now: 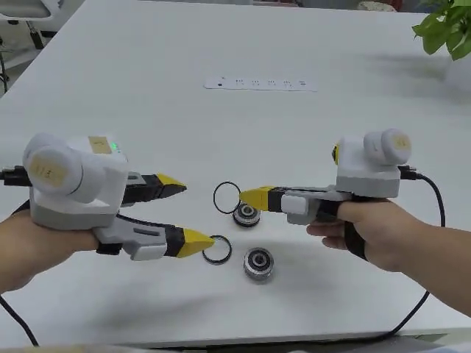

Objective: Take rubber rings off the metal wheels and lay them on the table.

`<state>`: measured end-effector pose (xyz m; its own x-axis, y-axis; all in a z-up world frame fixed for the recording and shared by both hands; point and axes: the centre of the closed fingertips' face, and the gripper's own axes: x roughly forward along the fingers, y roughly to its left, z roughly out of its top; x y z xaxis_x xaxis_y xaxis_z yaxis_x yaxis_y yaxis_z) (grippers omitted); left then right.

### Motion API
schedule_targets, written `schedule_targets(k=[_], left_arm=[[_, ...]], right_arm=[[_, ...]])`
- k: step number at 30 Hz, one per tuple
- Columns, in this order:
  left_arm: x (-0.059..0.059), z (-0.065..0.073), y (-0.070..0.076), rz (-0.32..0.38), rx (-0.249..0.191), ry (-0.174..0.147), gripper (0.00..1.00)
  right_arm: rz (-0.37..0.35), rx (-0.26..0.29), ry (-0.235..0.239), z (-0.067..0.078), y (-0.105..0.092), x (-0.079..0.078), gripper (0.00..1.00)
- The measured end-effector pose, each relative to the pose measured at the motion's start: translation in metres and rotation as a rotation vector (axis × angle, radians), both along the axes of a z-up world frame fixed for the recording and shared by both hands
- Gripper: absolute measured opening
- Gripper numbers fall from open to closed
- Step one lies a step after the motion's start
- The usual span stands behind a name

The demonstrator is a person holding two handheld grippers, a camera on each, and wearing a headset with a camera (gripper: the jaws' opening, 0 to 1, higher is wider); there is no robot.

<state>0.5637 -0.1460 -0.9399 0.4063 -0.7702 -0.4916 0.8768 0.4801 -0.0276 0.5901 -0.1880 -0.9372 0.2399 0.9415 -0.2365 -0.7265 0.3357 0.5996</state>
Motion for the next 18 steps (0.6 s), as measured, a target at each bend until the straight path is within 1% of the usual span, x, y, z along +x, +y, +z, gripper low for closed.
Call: schedule_targets(k=[4, 9, 14, 18], left_arm=[[-0.002, 0.000, 0.002, 0.003, -0.001, 0.001, 0.61], [-0.006, -0.003, 0.005, 0.002, 0.006, 0.002, 0.62], [-0.008, -0.005, 0.008, 0.006, 0.012, 0.004, 0.63], [-0.009, -0.007, 0.011, 0.013, 0.014, 0.008, 0.63]], right_arm=[[0.010, 0.003, 0.006, 0.000, 0.001, -0.004, 0.00], [0.027, -0.001, 0.018, -0.003, 0.004, -0.009, 0.00], [0.057, -0.011, 0.042, -0.010, 0.009, -0.017, 0.00], [0.081, -0.022, 0.073, -0.017, 0.012, -0.022, 0.00]])
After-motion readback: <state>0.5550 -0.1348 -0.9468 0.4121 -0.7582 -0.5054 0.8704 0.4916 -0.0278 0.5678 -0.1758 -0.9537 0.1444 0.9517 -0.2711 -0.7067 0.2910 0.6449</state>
